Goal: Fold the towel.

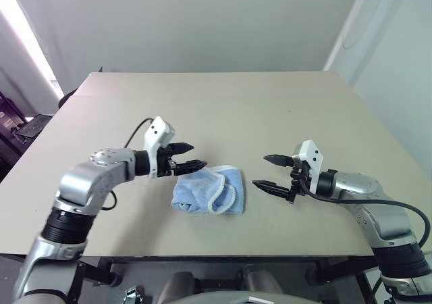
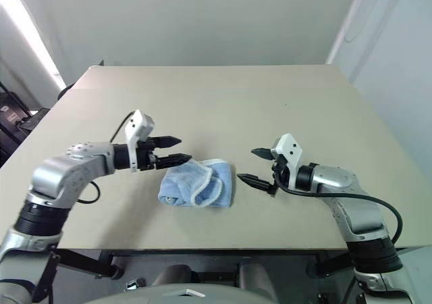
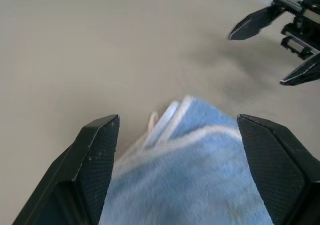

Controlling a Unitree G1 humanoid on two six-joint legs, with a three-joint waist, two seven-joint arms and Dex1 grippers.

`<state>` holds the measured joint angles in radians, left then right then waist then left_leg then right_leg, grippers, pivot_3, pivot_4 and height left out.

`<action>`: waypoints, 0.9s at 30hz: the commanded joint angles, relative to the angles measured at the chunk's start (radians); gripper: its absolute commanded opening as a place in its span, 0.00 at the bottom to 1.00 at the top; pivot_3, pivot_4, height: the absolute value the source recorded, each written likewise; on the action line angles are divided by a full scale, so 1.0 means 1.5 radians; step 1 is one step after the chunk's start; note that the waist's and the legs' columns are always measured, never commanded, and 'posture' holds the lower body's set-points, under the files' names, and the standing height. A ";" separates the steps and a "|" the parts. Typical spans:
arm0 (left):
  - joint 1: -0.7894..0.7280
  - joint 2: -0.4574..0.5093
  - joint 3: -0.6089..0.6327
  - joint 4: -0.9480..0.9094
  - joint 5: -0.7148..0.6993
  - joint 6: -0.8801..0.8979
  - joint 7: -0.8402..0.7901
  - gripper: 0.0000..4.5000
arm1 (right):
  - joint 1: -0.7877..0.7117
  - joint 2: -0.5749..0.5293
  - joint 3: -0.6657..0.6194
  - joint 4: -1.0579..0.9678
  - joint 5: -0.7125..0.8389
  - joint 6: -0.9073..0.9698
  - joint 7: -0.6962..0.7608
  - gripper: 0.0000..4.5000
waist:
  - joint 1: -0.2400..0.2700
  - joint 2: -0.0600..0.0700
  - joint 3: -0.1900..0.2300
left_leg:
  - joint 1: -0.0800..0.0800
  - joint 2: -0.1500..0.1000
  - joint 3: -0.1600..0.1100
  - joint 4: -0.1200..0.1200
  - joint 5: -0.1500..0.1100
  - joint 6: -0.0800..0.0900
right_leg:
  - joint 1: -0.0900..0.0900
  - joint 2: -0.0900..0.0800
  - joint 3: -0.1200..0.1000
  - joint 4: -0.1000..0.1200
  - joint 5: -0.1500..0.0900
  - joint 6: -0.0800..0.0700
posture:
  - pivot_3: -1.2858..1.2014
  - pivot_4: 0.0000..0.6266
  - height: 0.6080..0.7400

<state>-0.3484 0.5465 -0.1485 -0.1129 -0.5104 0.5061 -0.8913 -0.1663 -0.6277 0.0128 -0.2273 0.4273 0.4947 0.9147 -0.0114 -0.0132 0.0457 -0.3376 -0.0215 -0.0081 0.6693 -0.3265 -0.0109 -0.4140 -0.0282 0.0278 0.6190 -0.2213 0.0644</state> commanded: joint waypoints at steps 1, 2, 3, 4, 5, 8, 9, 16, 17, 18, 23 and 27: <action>0.027 -0.026 -0.044 0.051 0.069 -0.145 -0.053 0.88 | -0.018 0.000 -0.014 -0.001 0.006 -0.003 -0.007 1.00 | 0.000 0.000 0.000 | 0.000 0.000 0.000 0.000 0.000 0.000 | 0.000 0.000 0.000 -0.001 0.000 0.000 | 0.52 0.00 1.00; 0.032 -0.033 -0.049 0.063 0.074 -0.163 -0.068 0.88 | -0.018 -0.001 -0.016 -0.002 0.008 -0.002 -0.007 1.00 | 0.000 0.000 0.000 | -0.001 0.000 0.000 0.000 0.000 0.000 | -0.001 0.000 0.000 -0.001 0.000 0.000 | 0.52 0.00 1.00; 0.037 -0.045 -0.056 0.085 0.080 -0.187 -0.083 0.88 | -0.018 -0.003 -0.019 -0.003 0.010 0.000 -0.007 1.00 | 0.001 0.000 0.000 | -0.001 0.000 0.000 -0.001 0.000 0.000 | -0.001 0.000 0.000 -0.001 0.000 0.000 | 0.52 0.00 1.00; 0.040 -0.056 -0.061 0.107 0.087 -0.209 -0.093 0.88 | -0.018 -0.004 -0.021 -0.003 0.013 0.002 -0.007 1.00 | 0.002 0.000 0.000 | -0.001 0.000 0.000 -0.001 0.000 0.000 | -0.001 0.000 0.000 -0.001 0.000 0.000 | 0.52 0.00 1.00; 0.040 -0.066 -0.065 0.129 0.099 -0.230 -0.097 0.88 | -0.018 -0.005 -0.023 -0.002 0.013 0.002 -0.007 1.00 | 0.002 0.000 0.000 | -0.001 0.000 0.000 -0.001 0.000 0.000 | -0.001 0.000 0.000 -0.001 0.000 0.000 | 0.52 0.00 1.00; 0.001 -0.125 -0.080 0.266 0.176 -0.338 -0.053 0.88 | -0.016 -0.008 -0.022 -0.002 0.013 0.011 -0.012 1.00 | 0.007 0.000 0.000 | 0.000 0.000 0.000 0.000 0.000 0.000 | 0.002 0.000 0.000 -0.001 0.000 0.001 | 0.52 0.00 1.00; -0.011 -0.144 -0.077 0.299 0.188 -0.363 -0.042 0.88 | -0.014 -0.007 -0.021 -0.005 0.015 0.016 -0.014 1.00 | 0.009 0.000 0.000 | 0.000 0.000 0.000 0.000 0.000 0.000 | 0.003 0.000 0.000 -0.002 0.000 0.002 | 0.52 0.00 1.00; -0.051 -0.245 -0.049 0.403 0.203 -0.439 -0.001 0.88 | 0.004 -0.012 -0.016 -0.029 0.026 0.041 -0.012 1.00 | 0.017 0.000 0.000 | 0.000 0.000 0.000 0.001 0.000 0.001 | 0.004 0.001 -0.001 -0.003 0.002 0.005 | 0.52 0.00 1.00; -0.050 -0.252 -0.050 0.402 0.204 -0.440 -0.001 0.88 | 0.004 -0.012 -0.014 -0.031 0.029 0.046 -0.011 1.00 | 0.017 0.000 0.000 | 0.000 0.000 0.000 0.001 0.000 0.001 | 0.004 0.001 -0.001 -0.003 0.002 0.005 | 0.52 0.00 1.00; -0.047 -0.257 -0.051 0.397 0.204 -0.439 -0.001 0.88 | 0.004 -0.011 -0.013 -0.032 0.031 0.050 -0.010 1.00 | 0.017 0.000 0.000 | 0.000 0.000 0.000 0.001 0.000 0.001 | 0.004 0.001 0.000 -0.003 0.002 0.005 | 0.52 0.00 1.00; -0.028 -0.255 -0.044 0.343 0.196 -0.426 -0.005 0.88 | -0.010 -0.003 -0.019 -0.024 0.059 0.086 -0.011 1.00 | 0.016 0.000 0.000 | 0.000 0.000 0.000 0.001 0.000 0.001 | 0.004 0.001 0.000 -0.003 0.002 0.006 | 0.52 0.00 1.00; -0.018 -0.226 -0.025 0.279 0.192 -0.414 -0.003 0.88 | -0.026 0.005 -0.029 -0.012 0.090 0.128 -0.022 1.00 | 0.014 0.000 0.000 | 0.000 0.001 0.000 0.001 0.000 0.001 | 0.004 0.001 0.000 -0.002 0.002 0.006 | 0.52 0.00 1.00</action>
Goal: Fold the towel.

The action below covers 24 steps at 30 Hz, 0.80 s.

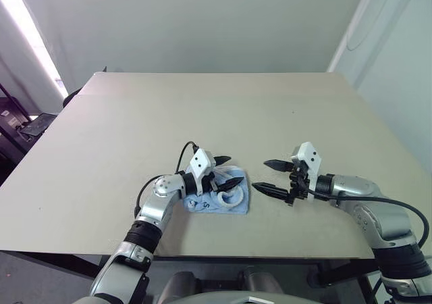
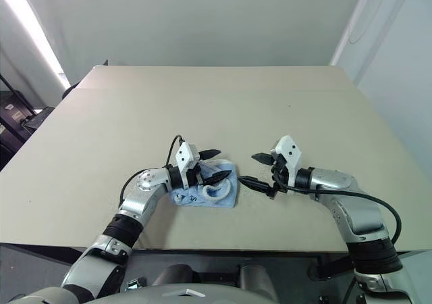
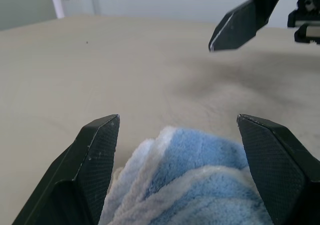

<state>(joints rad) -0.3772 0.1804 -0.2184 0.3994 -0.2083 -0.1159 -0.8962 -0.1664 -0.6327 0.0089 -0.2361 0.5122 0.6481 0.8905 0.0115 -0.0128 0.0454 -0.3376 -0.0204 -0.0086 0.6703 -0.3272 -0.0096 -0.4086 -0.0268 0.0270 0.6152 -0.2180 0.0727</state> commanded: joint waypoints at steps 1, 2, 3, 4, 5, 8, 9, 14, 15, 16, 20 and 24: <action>0.003 0.032 0.029 -0.084 -0.010 0.006 0.002 0.88 | -0.032 0.012 -0.032 0.000 0.051 0.051 -0.011 1.00 | -0.001 0.000 0.000 | 0.000 0.000 0.000 0.000 0.000 0.000 | 0.000 0.000 0.000 0.000 0.000 0.000 | 0.52 0.00 1.00; 0.005 0.045 0.036 -0.103 -0.014 0.013 0.003 0.88 | -0.039 0.016 -0.038 0.006 0.067 0.075 -0.015 1.00 | -0.001 0.000 0.000 | 0.000 0.000 0.000 0.000 0.000 0.000 | 0.000 0.000 0.000 0.000 0.000 0.000 | 0.52 0.00 1.00; 0.006 0.056 0.043 -0.120 -0.018 0.019 0.003 0.88 | -0.046 0.018 -0.043 0.012 0.082 0.100 -0.019 1.00 | -0.001 0.000 0.000 | 0.000 0.000 0.000 0.000 0.000 0.000 | 0.000 0.000 0.000 0.000 0.000 0.000 | 0.52 0.00 1.00; 0.007 0.073 0.053 -0.141 -0.022 0.028 0.001 0.88 | -0.054 0.017 -0.045 0.019 0.098 0.135 -0.022 1.00 | -0.001 0.000 0.000 | 0.000 0.000 0.000 0.000 0.000 0.000 | 0.000 0.000 0.000 0.000 0.000 0.000 | 0.52 0.00 1.00; 0.011 0.095 0.064 -0.163 -0.029 0.036 -0.006 0.88 | -0.063 0.019 -0.045 0.028 0.115 0.173 -0.026 1.00 | -0.001 0.000 0.000 | 0.000 0.000 0.000 0.000 0.000 0.000 | 0.000 0.000 0.000 0.000 0.000 -0.001 | 0.52 0.00 1.00; 0.027 0.161 0.089 -0.218 -0.050 0.069 -0.035 0.88 | -0.092 0.039 -0.054 0.064 0.165 0.278 -0.052 1.00 | -0.002 0.000 0.000 | 0.000 0.001 0.000 0.000 0.000 0.000 | -0.001 0.000 0.000 0.000 0.000 -0.003 | 0.52 0.00 1.00; 0.035 0.183 0.094 -0.232 -0.056 0.079 -0.048 0.88 | -0.103 0.050 -0.061 0.080 0.181 0.312 -0.063 1.00 | -0.003 0.000 0.000 | 0.000 0.001 0.000 0.000 0.000 0.000 | -0.002 0.000 0.000 0.000 0.000 -0.003 | 0.52 0.00 1.00; 0.083 0.264 0.127 -0.285 -0.085 0.121 -0.083 0.88 | -0.139 0.098 -0.057 0.155 0.183 0.392 -0.116 1.00 | -0.004 0.000 0.000 | 0.000 0.001 0.000 -0.001 0.000 0.000 | -0.003 0.000 0.000 0.000 0.000 -0.003 | 0.52 0.00 1.00; 0.091 0.271 0.133 -0.291 -0.087 0.127 -0.082 0.88 | -0.142 0.108 -0.052 0.166 0.178 0.397 -0.125 1.00 | -0.004 0.000 0.000 | 0.000 0.001 0.000 -0.001 0.000 0.000 | -0.003 0.000 0.000 0.000 0.000 -0.003 | 0.52 0.00 1.00; 0.098 0.274 0.136 -0.297 -0.088 0.132 -0.078 0.88 | -0.143 0.117 -0.049 0.174 0.177 0.405 -0.131 1.00 | -0.003 0.000 0.000 | 0.000 0.001 0.000 -0.001 0.000 0.000 | -0.003 -0.001 0.000 0.000 0.000 -0.003 | 0.52 0.00 1.00; 0.124 0.270 0.142 -0.322 -0.086 0.152 -0.055 0.88 | -0.148 0.148 -0.054 0.189 0.194 0.452 -0.145 1.00 | -0.003 0.000 0.000 | 0.000 0.001 0.000 -0.001 0.000 0.000 | -0.003 -0.001 0.000 0.000 0.001 -0.001 | 0.52 0.00 1.00; 0.147 0.260 0.132 -0.345 -0.078 0.156 -0.041 0.88 | -0.151 0.163 -0.058 0.180 0.214 0.504 -0.147 1.00 | -0.005 0.001 0.000 | 0.000 0.001 0.000 -0.001 0.000 0.000 | -0.003 -0.001 0.000 0.000 0.001 -0.001 | 0.52 0.00 1.00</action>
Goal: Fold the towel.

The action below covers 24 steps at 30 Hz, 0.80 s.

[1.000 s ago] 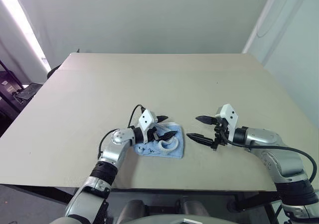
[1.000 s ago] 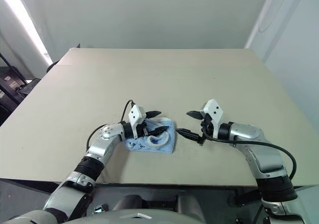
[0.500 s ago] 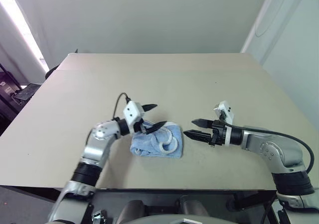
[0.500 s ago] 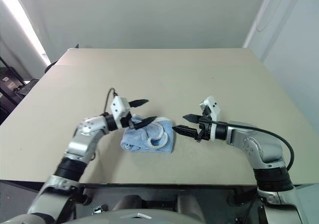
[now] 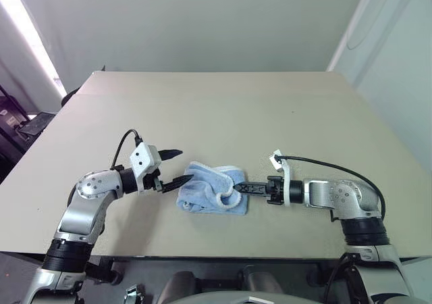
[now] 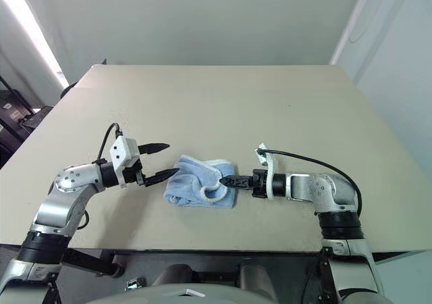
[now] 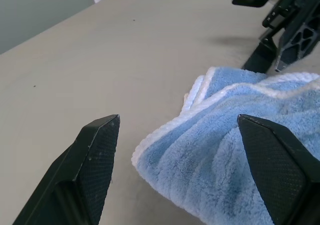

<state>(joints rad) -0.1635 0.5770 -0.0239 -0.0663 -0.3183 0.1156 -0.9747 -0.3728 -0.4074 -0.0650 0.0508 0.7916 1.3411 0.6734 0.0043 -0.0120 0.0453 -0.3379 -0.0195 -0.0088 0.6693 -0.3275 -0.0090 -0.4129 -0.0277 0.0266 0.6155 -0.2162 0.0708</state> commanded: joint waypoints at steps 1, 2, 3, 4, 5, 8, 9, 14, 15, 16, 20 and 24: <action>0.008 -0.006 0.001 -0.039 -0.005 0.005 0.014 0.88 | -0.015 0.017 -0.011 -0.014 0.033 0.053 -0.003 1.00 | -0.001 0.000 0.000 | 0.000 0.000 0.000 0.000 0.000 0.000 | 0.000 0.000 0.000 0.000 0.000 0.000 | 0.52 0.00 1.00; 0.011 -0.009 0.000 -0.042 -0.005 0.008 0.018 0.88 | -0.015 0.020 -0.012 -0.019 0.040 0.063 -0.001 1.00 | -0.002 0.000 0.000 | 0.000 0.000 0.000 0.000 0.000 0.000 | 0.000 0.000 0.000 0.000 0.000 0.000 | 0.52 0.00 1.00; 0.013 -0.011 0.000 -0.044 -0.005 0.010 0.020 0.88 | -0.015 0.022 -0.013 -0.024 0.044 0.070 0.000 1.00 | -0.003 0.000 0.000 | 0.000 0.000 0.000 0.000 0.000 0.000 | 0.000 0.000 0.000 0.000 0.000 0.000 | 0.52 0.00 1.00; 0.014 -0.013 0.000 -0.044 -0.004 0.011 0.024 0.88 | -0.015 0.025 -0.013 -0.025 0.043 0.076 -0.003 1.00 | -0.005 0.000 0.000 | 0.000 0.000 0.000 0.000 0.000 0.000 | 0.000 0.000 0.000 0.000 0.000 0.000 | 0.52 0.00 1.00; 0.015 -0.016 0.000 -0.043 -0.003 0.011 0.027 0.88 | -0.016 0.031 -0.009 -0.024 0.042 0.080 -0.006 1.00 | -0.008 0.000 0.000 | 0.000 0.000 0.000 0.000 0.000 0.000 | 0.000 0.000 0.000 0.000 0.000 0.000 | 0.52 0.00 1.00; 0.017 -0.020 -0.003 -0.039 0.002 0.009 0.031 0.88 | -0.021 0.048 -0.001 -0.018 0.033 0.084 -0.017 1.00 | -0.012 0.000 0.000 | 0.000 0.000 0.000 0.000 0.000 0.000 | 0.000 0.000 0.000 0.001 0.000 0.000 | 0.52 0.00 1.00; 0.016 -0.023 -0.002 -0.039 -0.001 0.012 0.035 0.88 | -0.025 0.056 0.000 -0.015 0.034 0.086 -0.019 1.00 | -0.014 0.000 0.000 | 0.000 0.000 0.000 0.000 0.000 0.000 | 0.000 0.000 0.000 0.001 0.000 0.000 | 0.52 0.00 1.00; 0.014 -0.032 -0.001 -0.038 0.002 0.015 0.044 0.88 | -0.046 0.091 -0.005 0.013 0.029 0.085 -0.033 1.00 | -0.016 0.000 0.000 | 0.000 0.000 0.000 0.000 0.000 0.000 | -0.001 0.001 0.000 0.001 0.000 0.000 | 0.52 0.00 1.00; 0.015 -0.033 -0.001 -0.037 0.005 0.013 0.047 0.88 | -0.051 0.098 -0.005 0.019 0.027 0.083 -0.036 1.00 | -0.015 0.000 0.000 | 0.000 0.000 0.000 0.000 0.000 0.000 | -0.001 0.001 0.000 0.001 0.000 0.000 | 0.52 0.00 1.00; 0.015 -0.033 -0.001 -0.037 0.006 0.013 0.049 0.88 | -0.054 0.102 -0.005 0.024 0.025 0.081 -0.037 1.00 | -0.015 0.000 0.000 | 0.000 0.000 0.000 0.000 0.000 0.000 | -0.001 0.001 0.000 0.001 0.000 0.000 | 0.52 0.00 1.00; 0.019 -0.035 -0.002 -0.038 0.012 0.009 0.056 0.88 | -0.073 0.119 0.014 0.049 0.006 0.065 -0.044 1.00 | -0.015 0.000 0.000 | 0.000 0.000 0.000 0.000 0.000 0.000 | -0.001 0.000 0.000 0.001 0.000 0.000 | 0.52 0.00 1.00; 0.023 -0.034 0.007 -0.043 0.006 0.012 0.060 0.88 | -0.086 0.120 0.036 0.068 -0.016 0.045 -0.039 1.00 | -0.016 0.000 0.000 | 0.000 0.000 0.000 0.000 0.000 0.000 | -0.001 0.000 0.000 0.001 0.000 0.000 | 0.52 0.00 1.00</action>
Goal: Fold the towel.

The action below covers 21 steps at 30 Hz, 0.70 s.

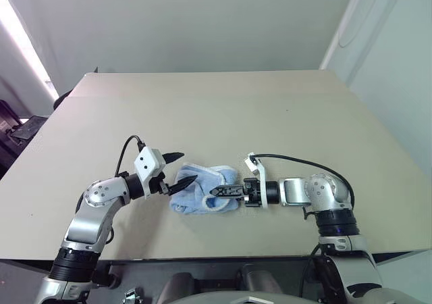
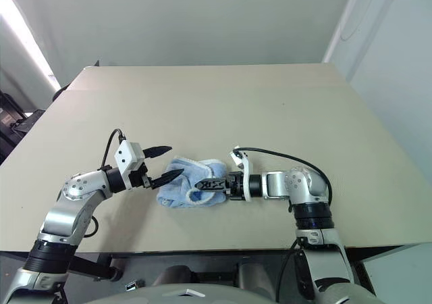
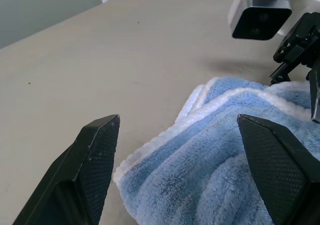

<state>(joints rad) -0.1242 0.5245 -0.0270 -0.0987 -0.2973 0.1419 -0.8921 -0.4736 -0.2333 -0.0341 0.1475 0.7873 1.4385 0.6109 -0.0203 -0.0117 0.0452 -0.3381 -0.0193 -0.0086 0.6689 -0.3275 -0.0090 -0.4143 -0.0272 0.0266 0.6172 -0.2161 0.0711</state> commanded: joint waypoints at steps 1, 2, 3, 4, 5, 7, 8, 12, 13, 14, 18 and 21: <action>-0.003 0.003 0.014 -0.022 -0.009 -0.004 0.006 0.88 | -0.020 0.002 0.024 0.004 -0.021 -0.027 0.003 1.00 | 0.000 0.000 0.000 | 0.000 0.000 0.000 0.000 0.000 0.000 | 0.000 0.000 0.000 0.000 0.000 0.000 | 0.52 0.00 1.00; -0.003 0.005 0.017 -0.022 -0.009 -0.004 0.006 0.89 | -0.022 0.000 0.032 0.006 -0.029 -0.032 0.001 0.91 | 0.000 0.000 0.000 | 0.000 0.000 0.000 0.000 0.000 0.000 | 0.000 0.000 0.000 0.000 0.000 0.000 | 0.52 0.00 1.00; -0.002 0.008 0.020 -0.023 -0.011 -0.004 0.005 0.89 | -0.022 -0.001 0.037 0.008 -0.034 -0.037 0.002 0.87 | 0.000 0.000 0.000 | 0.000 0.000 0.000 0.000 0.000 0.000 | 0.000 0.000 0.000 0.000 0.000 0.000 | 0.52 0.00 1.00; 0.000 0.011 0.024 -0.025 -0.013 -0.002 0.004 0.89 | -0.022 -0.003 0.040 0.008 -0.034 -0.040 0.008 0.81 | -0.001 0.000 0.000 | 0.000 0.000 0.000 0.000 0.000 0.000 | 0.000 0.000 0.000 0.001 0.000 0.000 | 0.52 0.00 1.00; 0.002 0.015 0.029 -0.026 -0.016 0.001 0.004 0.89 | -0.021 -0.005 0.041 0.005 -0.034 -0.043 0.014 0.72 | -0.001 0.000 0.000 | 0.000 0.000 0.000 0.000 0.000 0.000 | 0.000 0.000 0.000 0.001 0.000 0.000 | 0.52 0.00 1.00; 0.003 0.021 0.038 -0.026 -0.021 0.004 0.004 0.89 | -0.020 -0.006 0.037 0.001 -0.030 -0.046 0.021 0.56 | -0.001 0.000 0.000 | 0.000 0.000 0.000 0.000 0.000 0.000 | 0.000 0.000 0.000 0.001 0.000 0.000 | 0.52 0.00 1.00; 0.002 0.023 0.045 -0.023 -0.023 0.004 0.006 0.89 | -0.021 -0.006 0.035 -0.002 -0.028 -0.049 0.024 0.49 | 0.000 0.000 0.000 | 0.000 0.000 0.000 0.000 0.000 0.000 | -0.001 0.000 0.000 0.001 0.000 0.000 | 0.52 0.00 1.00; -0.010 0.024 0.082 -0.026 -0.064 0.037 0.016 0.89 | -0.031 0.003 -0.001 -0.013 -0.001 -0.048 0.038 0.14 | 0.000 0.000 0.000 | -0.001 0.000 0.000 0.000 0.000 0.000 | -0.001 0.000 0.000 0.001 0.000 0.000 | 0.52 0.00 1.00; -0.016 0.022 0.099 -0.031 -0.090 0.060 0.021 0.89 | -0.036 0.008 -0.017 -0.016 0.011 -0.044 0.040 0.07 | 0.000 0.000 0.000 | -0.001 0.000 0.000 0.000 0.000 0.000 | -0.001 0.000 0.000 0.001 0.000 0.000 | 0.52 0.00 1.00; -0.026 0.022 0.127 -0.038 -0.142 0.112 0.030 0.89 | -0.042 0.014 -0.034 -0.020 0.027 -0.039 0.043 0.00 | 0.001 0.000 0.000 | -0.001 0.000 0.000 0.000 0.000 0.000 | -0.002 0.000 0.000 0.001 0.000 0.000 | 0.52 0.00 1.00; -0.043 0.049 0.229 -0.035 -0.284 0.231 0.033 0.89 | -0.067 0.031 -0.071 -0.014 0.049 -0.057 0.038 0.00 | -0.002 0.000 0.000 | -0.001 0.000 0.000 0.000 0.000 0.000 | -0.002 0.000 0.000 0.001 0.000 0.000 | 0.52 0.00 1.00; -0.025 0.080 0.266 -0.029 -0.289 0.235 0.022 0.89 | -0.097 0.049 -0.098 0.025 0.045 -0.086 0.027 0.00 | -0.010 0.000 0.000 | -0.001 0.000 0.000 -0.001 0.000 0.000 | -0.003 0.000 0.000 0.001 0.000 0.000 | 0.52 0.00 1.00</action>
<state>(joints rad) -0.1639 0.6241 0.3347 -0.1253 -0.7112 0.4919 -0.8489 -0.5823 -0.1737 -0.1507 0.1742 0.8344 1.3406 0.6561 -0.0357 -0.0114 0.0453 -0.3398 -0.0187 -0.0087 0.6675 -0.3275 -0.0091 -0.4185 -0.0269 0.0266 0.6193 -0.2161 0.0712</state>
